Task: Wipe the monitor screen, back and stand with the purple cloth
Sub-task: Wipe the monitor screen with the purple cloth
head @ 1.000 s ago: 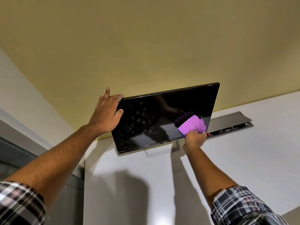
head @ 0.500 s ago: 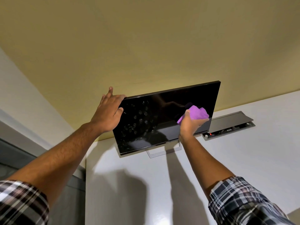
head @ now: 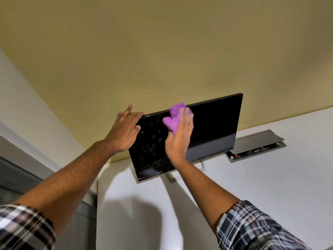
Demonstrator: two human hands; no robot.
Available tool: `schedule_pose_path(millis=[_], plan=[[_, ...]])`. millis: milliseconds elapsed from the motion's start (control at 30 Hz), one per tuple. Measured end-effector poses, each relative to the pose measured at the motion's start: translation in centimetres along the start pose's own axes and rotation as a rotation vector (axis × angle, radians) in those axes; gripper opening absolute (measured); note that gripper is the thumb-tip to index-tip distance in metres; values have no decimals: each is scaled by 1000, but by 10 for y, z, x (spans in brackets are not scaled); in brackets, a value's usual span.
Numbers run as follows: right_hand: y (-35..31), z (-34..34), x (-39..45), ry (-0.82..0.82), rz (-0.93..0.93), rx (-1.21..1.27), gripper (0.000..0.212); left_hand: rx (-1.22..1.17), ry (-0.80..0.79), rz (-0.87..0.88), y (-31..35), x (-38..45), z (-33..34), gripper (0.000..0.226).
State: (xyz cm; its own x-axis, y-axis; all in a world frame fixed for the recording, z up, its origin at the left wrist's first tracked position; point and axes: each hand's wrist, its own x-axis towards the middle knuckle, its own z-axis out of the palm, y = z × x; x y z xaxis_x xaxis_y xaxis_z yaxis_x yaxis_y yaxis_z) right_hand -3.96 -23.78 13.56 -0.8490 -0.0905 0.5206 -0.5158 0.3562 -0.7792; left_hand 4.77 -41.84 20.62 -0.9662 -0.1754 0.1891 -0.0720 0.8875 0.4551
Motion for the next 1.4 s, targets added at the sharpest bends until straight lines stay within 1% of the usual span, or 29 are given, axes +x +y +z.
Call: schedule_pose_path(millis=[67,167,300,333,367,400,433,500,533,567,600,633,767,833,967,1100,1167,1200,1267,1333,1400], plan=[[-7,7,-16,-87,-103,-51,104,7,-11,1,-2,2,0,51],[-3,12,-31,-187,-213,-77,96,-3,-40,1,-5,2,-1,62],[19,-6,-42,-405,-454,-144,85,-14,-40,10,-9,5,-2,58],[23,-14,-41,-425,-487,-124,81,-19,-39,12,-10,6,-3,58],[24,-23,-38,-406,-482,-70,74,-25,-39,13,-9,7,-3,56],[26,-31,-34,-338,-425,-7,66,-30,-39,13,-9,7,-3,52],[28,-40,-29,-226,-337,39,62,-34,-41,12,-10,8,-3,49],[33,-57,-14,43,-101,75,65,-38,-39,12,-11,9,-2,47],[36,-64,-5,150,3,73,68,-40,-40,14,-11,9,-2,47],[40,-69,5,222,77,52,70,-40,-40,17,-12,10,-1,46],[42,-70,16,257,125,19,72,-40,-41,18,-13,11,-1,46],[42,-70,26,257,154,-10,73,-42,-40,19,-14,11,-1,46],[31,-46,41,188,182,-8,79,-39,-37,3,-12,11,-1,47],[18,-28,29,125,112,-41,80,-30,-35,-8,-12,13,-2,47],[3,-1,-13,-140,-145,-143,93,-24,-27,-12,-11,14,-2,48],[13,1,-43,-370,-447,-292,87,-26,-44,-9,-16,12,-2,50],[19,-9,-45,-393,-540,-296,79,-26,-51,3,-17,12,-3,52],[20,-16,-42,-364,-534,-255,76,-27,-50,11,-17,12,-3,50],[22,-32,-33,-231,-434,-147,73,-34,-45,19,-17,10,-2,47],[26,-50,-15,-21,-268,-47,71,-37,-39,19,-16,10,-2,46],[38,-65,12,205,-65,4,66,-39,-35,24,-17,10,-1,46]])
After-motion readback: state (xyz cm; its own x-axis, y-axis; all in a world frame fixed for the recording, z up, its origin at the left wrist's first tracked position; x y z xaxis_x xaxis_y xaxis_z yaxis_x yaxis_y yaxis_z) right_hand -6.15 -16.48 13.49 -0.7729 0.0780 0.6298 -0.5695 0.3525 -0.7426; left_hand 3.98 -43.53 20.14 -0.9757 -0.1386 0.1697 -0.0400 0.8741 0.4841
